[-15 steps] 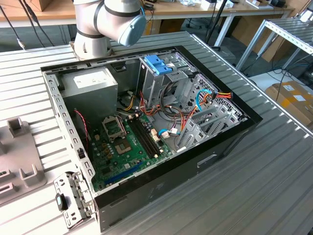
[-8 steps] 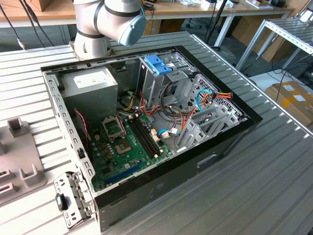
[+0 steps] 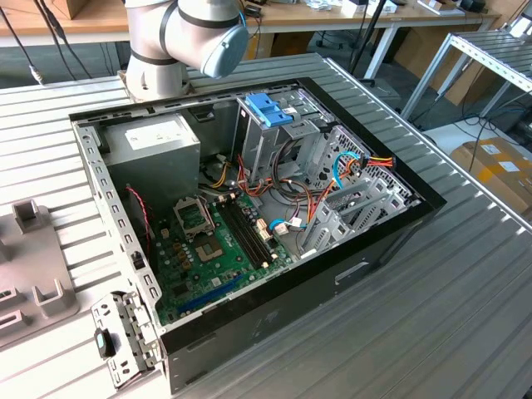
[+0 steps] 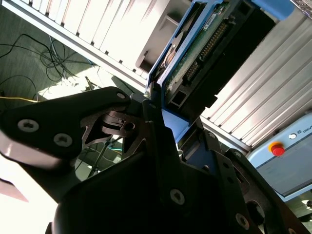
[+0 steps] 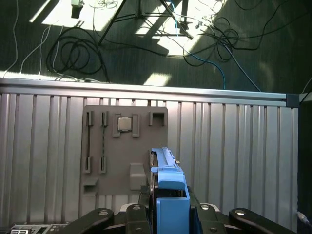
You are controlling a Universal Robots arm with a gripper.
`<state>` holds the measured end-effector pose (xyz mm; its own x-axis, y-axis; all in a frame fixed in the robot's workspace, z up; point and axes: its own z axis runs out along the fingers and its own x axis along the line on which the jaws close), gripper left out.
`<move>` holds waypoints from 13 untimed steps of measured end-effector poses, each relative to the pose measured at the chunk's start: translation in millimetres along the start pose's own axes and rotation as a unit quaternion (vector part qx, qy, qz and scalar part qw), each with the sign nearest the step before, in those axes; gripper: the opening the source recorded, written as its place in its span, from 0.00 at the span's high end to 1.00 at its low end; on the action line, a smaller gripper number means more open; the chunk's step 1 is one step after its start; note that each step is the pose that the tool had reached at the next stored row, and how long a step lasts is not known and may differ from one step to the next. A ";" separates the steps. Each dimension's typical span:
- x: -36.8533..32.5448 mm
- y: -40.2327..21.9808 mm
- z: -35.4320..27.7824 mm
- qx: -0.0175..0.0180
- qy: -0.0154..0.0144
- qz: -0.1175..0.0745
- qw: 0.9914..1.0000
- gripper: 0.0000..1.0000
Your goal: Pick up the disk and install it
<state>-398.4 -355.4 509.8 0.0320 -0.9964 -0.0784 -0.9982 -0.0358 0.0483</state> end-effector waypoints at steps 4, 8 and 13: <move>0.1 -1.9 -0.1 0.000 0.000 0.000 1.000 0.63; 0.1 -3.2 -0.2 0.000 0.000 0.000 1.000 0.63; 0.2 -5.3 -0.2 0.000 0.000 0.000 1.000 0.63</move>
<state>-393.1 -355.4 509.8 0.0320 -0.9964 -0.0784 -0.9982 -0.0358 0.0483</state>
